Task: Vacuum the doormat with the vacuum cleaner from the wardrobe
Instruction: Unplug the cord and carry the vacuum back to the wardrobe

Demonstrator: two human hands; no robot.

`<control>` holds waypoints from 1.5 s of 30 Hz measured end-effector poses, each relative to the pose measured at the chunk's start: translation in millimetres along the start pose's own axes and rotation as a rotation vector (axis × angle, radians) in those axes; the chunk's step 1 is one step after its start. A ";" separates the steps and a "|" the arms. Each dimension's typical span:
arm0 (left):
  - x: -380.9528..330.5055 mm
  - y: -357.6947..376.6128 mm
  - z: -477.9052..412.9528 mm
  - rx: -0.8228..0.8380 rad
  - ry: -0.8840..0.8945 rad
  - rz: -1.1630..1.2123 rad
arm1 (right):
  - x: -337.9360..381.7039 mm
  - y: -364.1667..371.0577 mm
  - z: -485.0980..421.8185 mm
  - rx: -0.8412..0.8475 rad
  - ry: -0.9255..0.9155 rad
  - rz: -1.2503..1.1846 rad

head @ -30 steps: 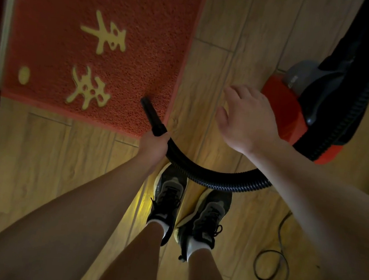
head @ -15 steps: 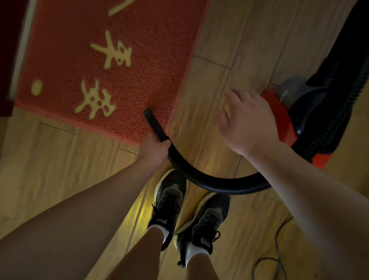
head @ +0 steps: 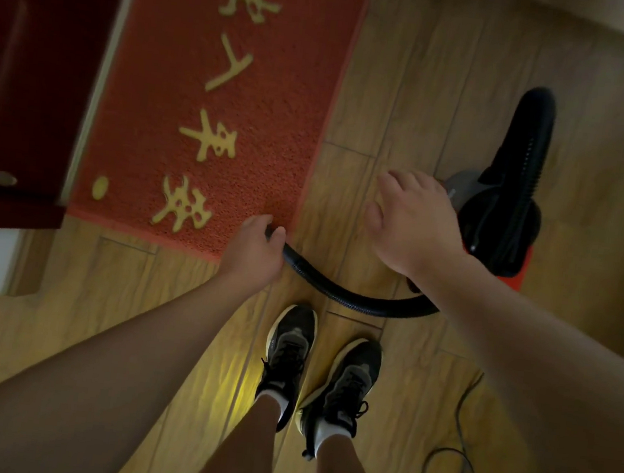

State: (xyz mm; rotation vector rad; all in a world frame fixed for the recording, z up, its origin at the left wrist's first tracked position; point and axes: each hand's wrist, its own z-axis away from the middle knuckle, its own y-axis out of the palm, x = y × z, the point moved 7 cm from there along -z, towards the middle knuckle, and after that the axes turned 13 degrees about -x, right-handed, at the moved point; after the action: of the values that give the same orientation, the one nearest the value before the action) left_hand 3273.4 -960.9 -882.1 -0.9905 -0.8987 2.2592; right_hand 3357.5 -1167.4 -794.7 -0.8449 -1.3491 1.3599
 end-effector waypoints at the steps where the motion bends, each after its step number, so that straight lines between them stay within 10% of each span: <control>1: -8.6 -8.5 2.1 -0.003 0.040 -0.025 | 0.4 -7.9 -0.2 -0.009 0.000 -0.005; 18: -165.3 -143.4 54.9 -0.169 0.504 -0.333 | 0.4 -160.5 12.3 -0.109 0.032 0.005; 45: -396.6 -435.9 229.8 -0.452 0.766 -0.357 | -6.9 -541.5 79.2 -0.345 0.177 0.010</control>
State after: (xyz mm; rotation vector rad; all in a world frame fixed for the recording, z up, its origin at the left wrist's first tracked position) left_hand 3414.4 -1025.4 -268.8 -1.5826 -1.1149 1.2276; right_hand 3377.6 -1262.8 -256.1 -1.1745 -1.4610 1.0450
